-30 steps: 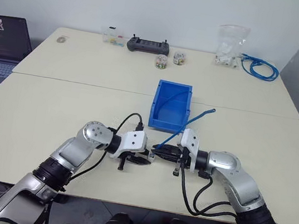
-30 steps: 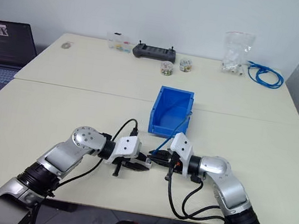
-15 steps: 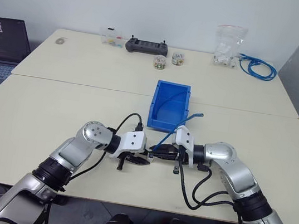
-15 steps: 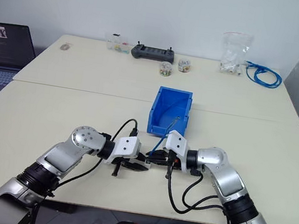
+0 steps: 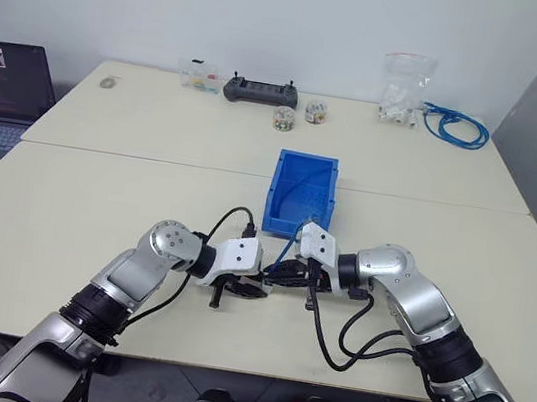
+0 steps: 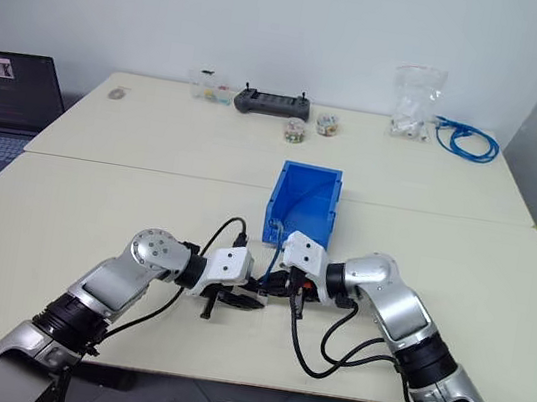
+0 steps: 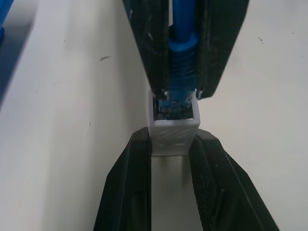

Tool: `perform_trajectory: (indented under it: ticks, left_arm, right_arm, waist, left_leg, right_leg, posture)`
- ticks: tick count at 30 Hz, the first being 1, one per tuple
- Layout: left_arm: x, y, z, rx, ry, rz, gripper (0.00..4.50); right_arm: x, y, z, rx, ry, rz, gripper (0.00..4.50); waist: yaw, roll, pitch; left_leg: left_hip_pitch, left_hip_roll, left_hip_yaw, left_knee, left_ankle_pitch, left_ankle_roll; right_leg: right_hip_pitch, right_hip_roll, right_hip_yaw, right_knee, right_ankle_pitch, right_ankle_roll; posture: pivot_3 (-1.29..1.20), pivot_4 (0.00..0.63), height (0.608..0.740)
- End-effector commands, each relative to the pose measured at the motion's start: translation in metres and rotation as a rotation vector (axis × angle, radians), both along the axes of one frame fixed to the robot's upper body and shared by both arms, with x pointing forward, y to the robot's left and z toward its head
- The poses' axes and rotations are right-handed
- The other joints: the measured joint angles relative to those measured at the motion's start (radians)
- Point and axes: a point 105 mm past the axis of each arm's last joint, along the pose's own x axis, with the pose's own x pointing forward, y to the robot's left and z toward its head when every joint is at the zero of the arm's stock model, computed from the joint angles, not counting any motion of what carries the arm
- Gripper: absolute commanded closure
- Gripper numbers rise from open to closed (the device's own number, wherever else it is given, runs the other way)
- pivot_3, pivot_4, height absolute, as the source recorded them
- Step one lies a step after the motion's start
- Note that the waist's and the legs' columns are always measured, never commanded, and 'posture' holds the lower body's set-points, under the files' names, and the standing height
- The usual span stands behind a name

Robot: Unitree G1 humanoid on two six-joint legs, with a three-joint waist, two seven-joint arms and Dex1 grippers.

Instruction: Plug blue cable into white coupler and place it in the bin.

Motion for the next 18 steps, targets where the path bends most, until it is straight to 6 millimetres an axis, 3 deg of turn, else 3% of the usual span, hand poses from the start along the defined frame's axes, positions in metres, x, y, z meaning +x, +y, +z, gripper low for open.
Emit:
perform_trajectory:
  ticks: [1,13,18]
  left_arm:
    - [-0.004,-0.001,-0.011,0.029,0.020,0.002,3.73]
    - [-0.002,-0.003,-0.010,0.025,0.015,0.001,3.73]
    - [0.000,0.000,-0.010,0.020,-0.002,0.024,3.73]
  right_arm:
    - [-0.007,-0.007,-0.042,-0.112,0.154,-0.058,4.48]
    - [-0.014,-0.024,-0.063,-0.203,0.240,-0.096,4.48]
    - [-0.008,-0.014,-0.032,-0.053,0.200,-0.108,4.48]
  waist:
    - [0.000,0.000,-0.002]
    - [-0.001,0.006,-0.010]
    - [0.001,0.006,-0.010]
  left_leg:
    - [0.000,0.000,0.000,0.000,0.000,0.000]
    - [0.000,0.000,0.000,0.000,0.000,0.000]
    - [0.000,0.000,0.000,0.000,0.000,0.000]
  right_leg:
    - [0.000,0.000,0.000,0.000,0.000,0.000]
    - [0.001,0.000,0.000,-0.001,0.000,0.000]
    - [0.001,0.000,0.000,-0.001,-0.001,0.001]
  posture:
    - [0.00,0.150,0.740]
    - [0.00,0.150,0.740]
    - [0.00,0.150,0.740]
